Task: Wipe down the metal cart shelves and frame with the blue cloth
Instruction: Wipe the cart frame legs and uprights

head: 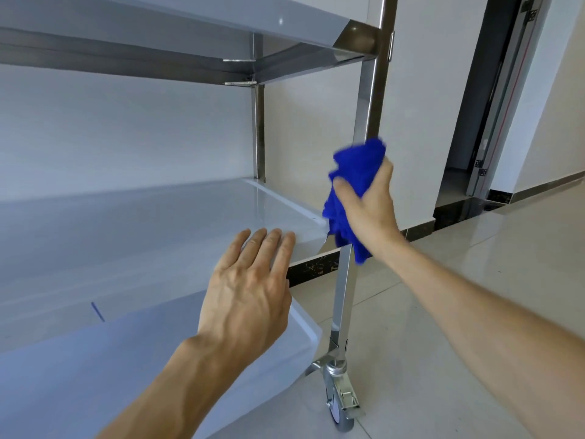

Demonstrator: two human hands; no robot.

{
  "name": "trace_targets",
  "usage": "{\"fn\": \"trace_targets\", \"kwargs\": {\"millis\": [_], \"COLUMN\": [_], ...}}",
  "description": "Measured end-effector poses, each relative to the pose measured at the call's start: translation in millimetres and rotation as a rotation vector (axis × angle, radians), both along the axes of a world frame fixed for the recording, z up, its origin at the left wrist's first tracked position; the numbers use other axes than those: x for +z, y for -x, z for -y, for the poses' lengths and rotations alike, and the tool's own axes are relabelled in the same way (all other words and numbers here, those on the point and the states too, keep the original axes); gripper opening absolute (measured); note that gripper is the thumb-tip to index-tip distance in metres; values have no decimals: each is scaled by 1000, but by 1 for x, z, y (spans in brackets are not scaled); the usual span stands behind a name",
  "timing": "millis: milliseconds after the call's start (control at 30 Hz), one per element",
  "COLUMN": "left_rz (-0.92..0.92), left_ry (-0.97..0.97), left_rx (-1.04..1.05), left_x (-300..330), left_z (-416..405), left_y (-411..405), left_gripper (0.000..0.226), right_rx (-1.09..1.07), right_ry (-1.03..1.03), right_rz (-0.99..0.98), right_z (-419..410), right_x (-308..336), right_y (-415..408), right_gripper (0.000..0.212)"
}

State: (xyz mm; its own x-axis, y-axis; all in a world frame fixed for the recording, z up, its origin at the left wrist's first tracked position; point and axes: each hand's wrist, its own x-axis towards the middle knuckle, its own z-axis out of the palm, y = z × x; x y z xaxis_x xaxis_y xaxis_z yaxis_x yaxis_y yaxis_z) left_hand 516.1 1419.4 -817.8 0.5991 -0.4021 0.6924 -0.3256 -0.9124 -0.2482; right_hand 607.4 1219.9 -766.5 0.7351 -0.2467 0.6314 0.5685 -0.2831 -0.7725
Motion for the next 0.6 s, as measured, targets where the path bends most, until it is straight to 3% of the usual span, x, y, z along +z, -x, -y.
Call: {"fn": "trace_targets", "kwargs": {"millis": [133,233,367,500,600], "left_rz": [2,5,-2,-3,-10], "left_ry": [-6,-15,-23,-37,-47], "left_rx": [5,17,45,75,83], "left_x": [0,-1,-4,-7,-8], "left_z": [1,0,2,3,2], "left_y": [0,0,0,-1,-2], "left_gripper": [59,59,61,63,63], "right_rx": [259,422,406,336,205], "right_ry": [31,57,85,39,-37], "right_rz": [-248,-322,-341,-279,-339], "right_z": [31,49,49,35,18], "right_x": [-35,-38,-61,-96,-142], "right_y": [1,0,5,7,11], "right_gripper": [49,53,66,50,49]}}
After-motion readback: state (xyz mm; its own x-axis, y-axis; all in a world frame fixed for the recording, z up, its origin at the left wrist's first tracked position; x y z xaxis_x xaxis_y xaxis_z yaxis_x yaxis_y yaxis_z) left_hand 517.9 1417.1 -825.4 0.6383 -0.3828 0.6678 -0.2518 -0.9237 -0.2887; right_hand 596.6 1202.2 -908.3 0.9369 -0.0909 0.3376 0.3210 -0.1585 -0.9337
